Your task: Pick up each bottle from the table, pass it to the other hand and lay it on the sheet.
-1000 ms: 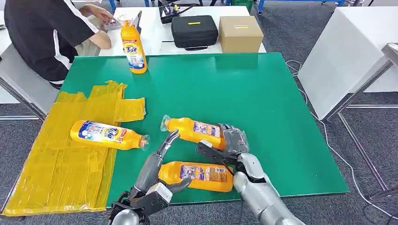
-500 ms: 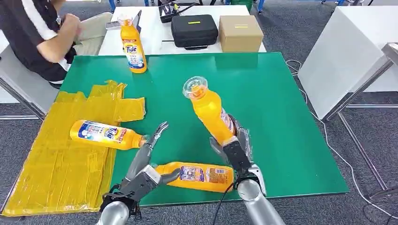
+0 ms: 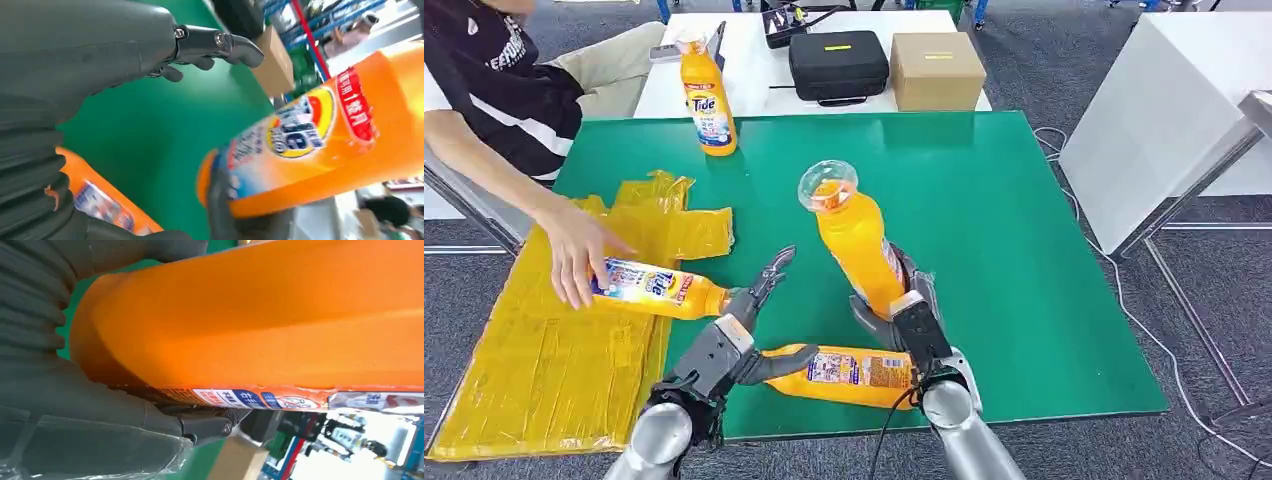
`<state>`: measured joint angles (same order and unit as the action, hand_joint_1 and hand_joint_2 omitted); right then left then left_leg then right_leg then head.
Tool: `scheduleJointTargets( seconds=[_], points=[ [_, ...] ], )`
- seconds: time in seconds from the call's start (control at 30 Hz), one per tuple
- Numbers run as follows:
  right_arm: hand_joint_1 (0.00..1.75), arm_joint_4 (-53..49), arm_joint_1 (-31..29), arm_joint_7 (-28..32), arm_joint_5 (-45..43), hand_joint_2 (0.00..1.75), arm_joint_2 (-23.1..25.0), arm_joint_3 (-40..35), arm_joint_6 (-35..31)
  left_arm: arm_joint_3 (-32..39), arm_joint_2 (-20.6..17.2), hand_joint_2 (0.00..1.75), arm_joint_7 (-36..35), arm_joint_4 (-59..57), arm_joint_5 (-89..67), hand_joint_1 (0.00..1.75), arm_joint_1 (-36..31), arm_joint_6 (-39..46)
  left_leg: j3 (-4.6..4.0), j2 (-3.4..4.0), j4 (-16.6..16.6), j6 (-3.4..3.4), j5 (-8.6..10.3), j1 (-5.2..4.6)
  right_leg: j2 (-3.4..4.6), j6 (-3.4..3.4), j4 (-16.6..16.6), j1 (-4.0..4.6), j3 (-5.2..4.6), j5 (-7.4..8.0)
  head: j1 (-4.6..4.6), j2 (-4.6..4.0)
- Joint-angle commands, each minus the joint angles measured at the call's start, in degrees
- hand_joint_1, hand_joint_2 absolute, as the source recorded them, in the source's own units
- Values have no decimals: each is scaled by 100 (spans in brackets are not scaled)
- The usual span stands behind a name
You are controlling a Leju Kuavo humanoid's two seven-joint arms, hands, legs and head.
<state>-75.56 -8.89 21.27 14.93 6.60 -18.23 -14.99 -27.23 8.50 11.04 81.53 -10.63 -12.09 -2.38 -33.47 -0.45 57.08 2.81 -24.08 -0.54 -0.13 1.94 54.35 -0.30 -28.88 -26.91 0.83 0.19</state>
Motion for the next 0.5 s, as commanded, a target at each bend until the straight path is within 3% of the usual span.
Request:
scheduleJointTargets(
  seconds=[0.03, 0.17, 0.5],
  points=[
    [175, 711, -481, 22, 1, 175, 20, -822, 96, -147, 244, 175, -386, -901, 1064, 0, -1017, -299, 7, 1, 0, -14, 0, 2, -1, -3, -2, 2, 8, 0, 2, 0],
    [175, 738, -425, 20, 99, 175, 42, -1176, 140, -193, 354, 175, -499, -1029, 1397, 0, -1214, -345, 6, 0, -1, -11, 0, 4, -2, -3, -4, 3, 9, -1, 0, 0],
    [175, 743, -410, 16, 114, 175, 48, -1197, 123, -204, 355, 175, -499, -1037, 1398, 0, -1208, -345, 10, 4, -4, -18, -1, 2, 2, -5, -5, 1, 12, -2, 0, -2]
  ],
)
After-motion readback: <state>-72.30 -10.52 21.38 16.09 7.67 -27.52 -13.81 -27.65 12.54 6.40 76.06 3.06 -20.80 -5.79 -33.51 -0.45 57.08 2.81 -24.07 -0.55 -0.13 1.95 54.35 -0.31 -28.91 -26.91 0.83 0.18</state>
